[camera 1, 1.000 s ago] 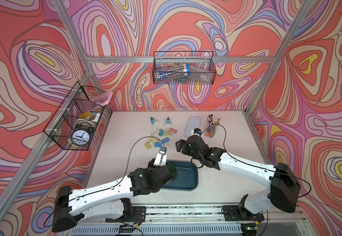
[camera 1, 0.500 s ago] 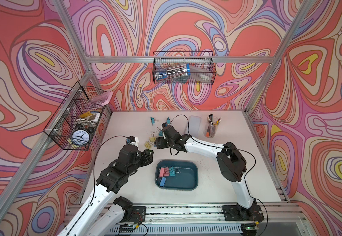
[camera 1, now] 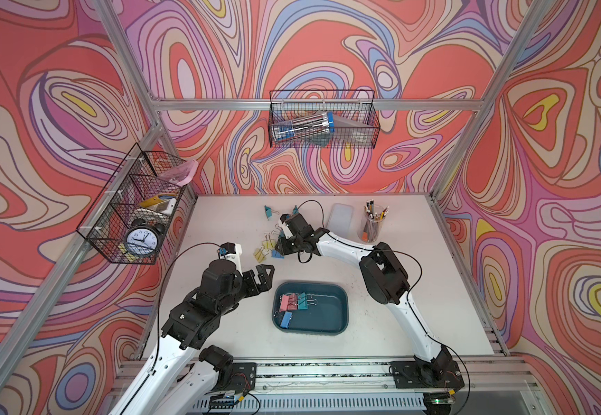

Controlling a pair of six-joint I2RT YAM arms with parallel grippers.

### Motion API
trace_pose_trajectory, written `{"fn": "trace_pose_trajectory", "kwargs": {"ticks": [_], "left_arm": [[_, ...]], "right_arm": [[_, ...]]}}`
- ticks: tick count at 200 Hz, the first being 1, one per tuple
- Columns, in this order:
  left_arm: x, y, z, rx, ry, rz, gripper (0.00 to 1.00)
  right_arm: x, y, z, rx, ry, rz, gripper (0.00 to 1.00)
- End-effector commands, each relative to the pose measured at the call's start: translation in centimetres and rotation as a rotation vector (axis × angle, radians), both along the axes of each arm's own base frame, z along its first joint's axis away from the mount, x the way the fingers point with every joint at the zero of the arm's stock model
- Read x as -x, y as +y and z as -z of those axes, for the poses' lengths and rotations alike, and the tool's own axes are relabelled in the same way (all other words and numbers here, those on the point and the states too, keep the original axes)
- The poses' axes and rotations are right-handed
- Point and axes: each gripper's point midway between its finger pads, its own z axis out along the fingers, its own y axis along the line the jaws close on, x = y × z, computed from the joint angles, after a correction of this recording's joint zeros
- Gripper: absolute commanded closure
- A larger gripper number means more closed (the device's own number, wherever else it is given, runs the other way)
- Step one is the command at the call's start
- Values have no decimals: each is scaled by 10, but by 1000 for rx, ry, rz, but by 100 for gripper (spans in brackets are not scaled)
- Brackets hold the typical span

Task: Put the binder clips in the storage box
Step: Pick up the binder clip at the center of the board.

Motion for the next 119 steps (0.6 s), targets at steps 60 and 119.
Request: {"fn": "trace_pose_trajectory", "kwargs": {"ticks": [60,119], "left_arm": [[4,4,6,-78,-28,46,1],[5,8,-2,-122,-76,58,1]], "right_arm": [[4,12,-71,-199,-37,12,100],[39,-24,-152,-385,-74,193,100]]}}
